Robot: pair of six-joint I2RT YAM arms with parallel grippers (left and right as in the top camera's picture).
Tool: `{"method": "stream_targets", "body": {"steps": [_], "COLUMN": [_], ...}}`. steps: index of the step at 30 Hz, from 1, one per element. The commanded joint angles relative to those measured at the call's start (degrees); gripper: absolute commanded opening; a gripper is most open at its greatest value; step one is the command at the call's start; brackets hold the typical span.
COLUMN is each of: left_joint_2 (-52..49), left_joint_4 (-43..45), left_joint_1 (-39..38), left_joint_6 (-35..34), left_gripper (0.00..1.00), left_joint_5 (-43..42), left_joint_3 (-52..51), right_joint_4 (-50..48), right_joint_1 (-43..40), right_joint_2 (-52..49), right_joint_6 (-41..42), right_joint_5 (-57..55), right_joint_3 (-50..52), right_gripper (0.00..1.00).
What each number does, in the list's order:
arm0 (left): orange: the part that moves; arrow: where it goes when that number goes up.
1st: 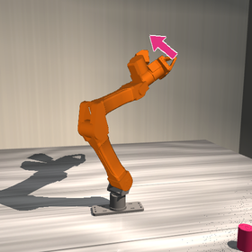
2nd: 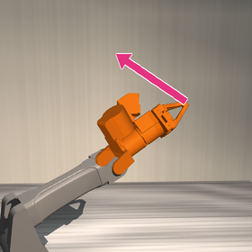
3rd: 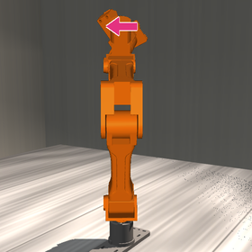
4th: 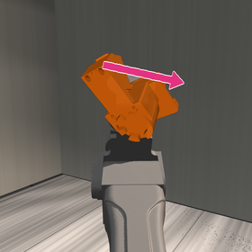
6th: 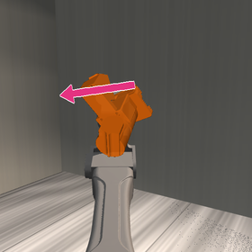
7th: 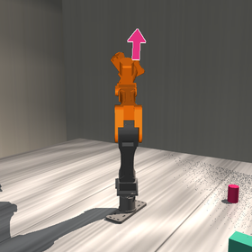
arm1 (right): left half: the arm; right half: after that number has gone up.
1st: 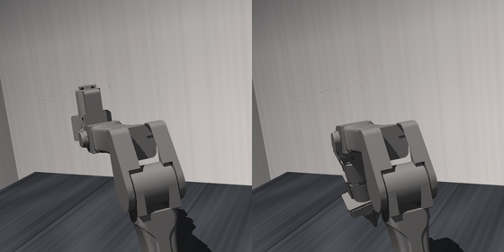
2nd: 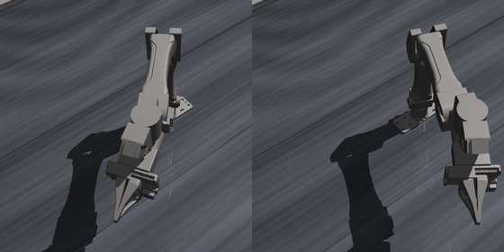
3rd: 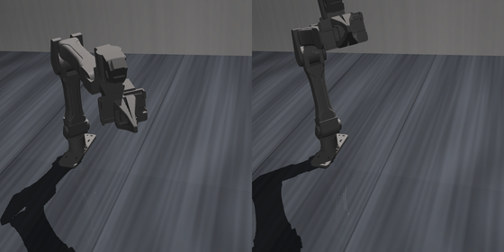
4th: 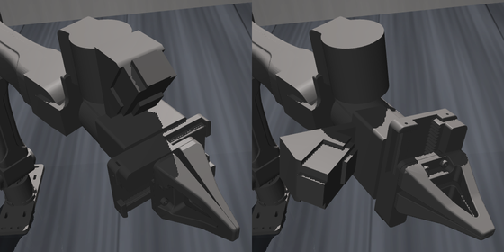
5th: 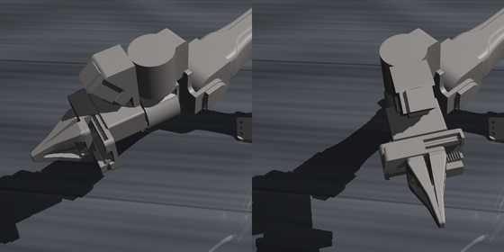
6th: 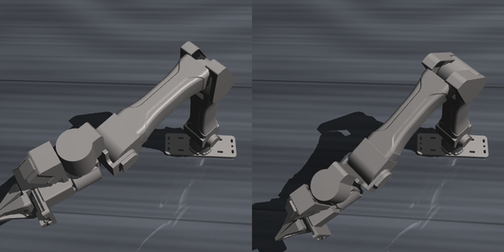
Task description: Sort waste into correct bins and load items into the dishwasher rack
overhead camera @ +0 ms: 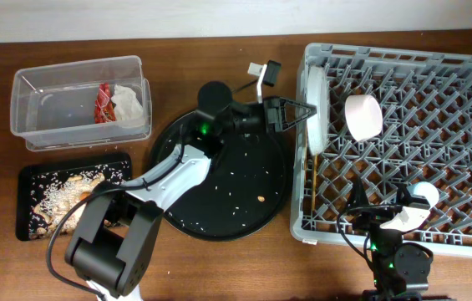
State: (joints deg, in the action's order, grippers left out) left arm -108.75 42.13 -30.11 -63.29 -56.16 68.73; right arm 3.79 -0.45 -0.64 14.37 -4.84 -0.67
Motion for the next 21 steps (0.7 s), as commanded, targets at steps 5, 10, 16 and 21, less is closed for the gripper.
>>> {"method": "stream_targets", "body": {"steps": [5, 10, 16, 21], "left_joint_2": [-0.3, 2.8, 18.7, 26.0], "left_joint_4": [-19.5, -23.2, -87.9, -113.8], "left_joint_1": [0.2, 6.1, 18.0, 25.8], "left_joint_6": [17.2, 21.8, 42.6, 55.6], "left_gripper": [0.52, 0.99, 0.99, 0.99], "left_joint_5": [3.0, 0.6, 37.8, 49.3], "left_joint_3": [0.7, 4.4, 22.4, 31.3], "right_joint_4": [0.3, 0.3, 0.3, 0.3], "right_joint_1": [-0.4, -0.4, -0.4, -0.4], "right_joint_2": [0.3, 0.3, 0.3, 0.3], "right_joint_6": [-0.2, -0.2, -0.2, -0.2], "right_joint_5": [-0.3, -0.3, -0.3, -0.3], "right_joint_3": [0.3, 0.3, 0.3, 0.3], "right_gripper": [0.98, 0.98, 0.98, 0.98]}}
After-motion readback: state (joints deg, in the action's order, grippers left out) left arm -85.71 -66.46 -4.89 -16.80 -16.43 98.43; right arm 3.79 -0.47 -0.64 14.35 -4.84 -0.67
